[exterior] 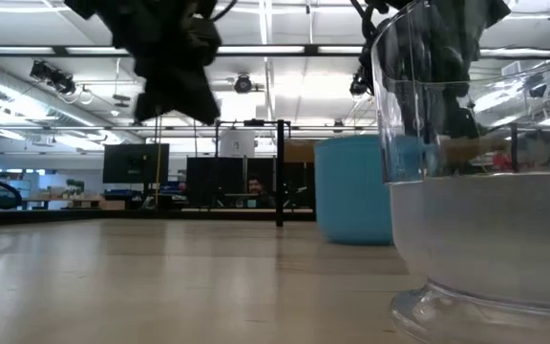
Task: Stack small to large cups/mugs on shelf
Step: Adjust the blue mug
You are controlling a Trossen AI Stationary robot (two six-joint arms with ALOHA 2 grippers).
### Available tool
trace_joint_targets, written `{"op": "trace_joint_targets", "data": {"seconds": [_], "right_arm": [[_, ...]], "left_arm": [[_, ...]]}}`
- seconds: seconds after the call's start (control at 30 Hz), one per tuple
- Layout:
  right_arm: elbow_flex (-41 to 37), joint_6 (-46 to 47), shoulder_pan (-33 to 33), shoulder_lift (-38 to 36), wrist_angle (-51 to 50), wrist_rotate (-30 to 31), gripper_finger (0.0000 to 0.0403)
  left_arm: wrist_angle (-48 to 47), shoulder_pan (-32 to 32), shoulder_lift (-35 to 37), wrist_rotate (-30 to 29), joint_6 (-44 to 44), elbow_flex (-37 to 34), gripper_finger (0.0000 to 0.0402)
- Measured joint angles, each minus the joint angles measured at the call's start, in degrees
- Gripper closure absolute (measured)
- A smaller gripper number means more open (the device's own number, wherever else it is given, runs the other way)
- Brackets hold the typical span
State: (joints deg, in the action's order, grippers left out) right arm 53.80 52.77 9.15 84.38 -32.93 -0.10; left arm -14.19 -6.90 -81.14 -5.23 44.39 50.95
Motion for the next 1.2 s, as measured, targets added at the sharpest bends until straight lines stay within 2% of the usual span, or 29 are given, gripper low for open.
{"op": "trace_joint_targets", "data": {"seconds": [0.2, 0.37, 0.5, 0.6, 0.8, 0.93, 1.03, 1.13, 1.2], "right_arm": [[0.0, -0.28, 0.0, 0.0, -2.32, -0.02, 0.0337], [-0.01, -0.8, 1.18, 0.0, -10.99, -1.56, 0.0337], [-0.04, -0.85, 3.47, 0.0, -8.09, -1.7, 0.0337], [0.0, -0.18, 3.96, 0.0, -4.75, -0.54, 0.0337], [0.0, -0.34, 2.93, 0.02, -8.23, 0.5, 0.0337], [0.0, -0.51, 3.04, 0.02, -8.82, 0.48, 0.0337], [0.0, -1.03, 3.02, 0.02, -9.26, 0.5, 0.0337], [0.0, -1.5, 3.04, 0.02, -9.86, 0.48, 0.0337], [0.0, -1.8, 3.04, 0.02, -10.48, 0.5, 0.0337]], "left_arm": [[13.56, -2.28, -8.11, 1.49, 2.24, 0.03, 0.0335], [22.54, -3.54, -12.37, 1.66, 5.99, 0.04, 0.0331], [26.53, -3.64, -13.53, 1.63, 6.16, 0.98, 0.0332], [26.16, -3.32, -13.58, 1.59, 5.28, 2.0, 0.0332], [21.98, -0.93, -13.58, 1.48, 2.89, 4.06, 0.0324], [25.3, 1.04, -13.58, 2.29, -0.19, 4.29, 0.0322], [27.04, 2.69, -13.56, 5.32, -1.45, 4.45, 0.0327], [22.74, 4.21, -13.58, 10.67, -1.6, 5.44, 0.0332], [17.48, 4.71, -13.58, 11.42, -1.9, 7.14, 0.0332]]}}
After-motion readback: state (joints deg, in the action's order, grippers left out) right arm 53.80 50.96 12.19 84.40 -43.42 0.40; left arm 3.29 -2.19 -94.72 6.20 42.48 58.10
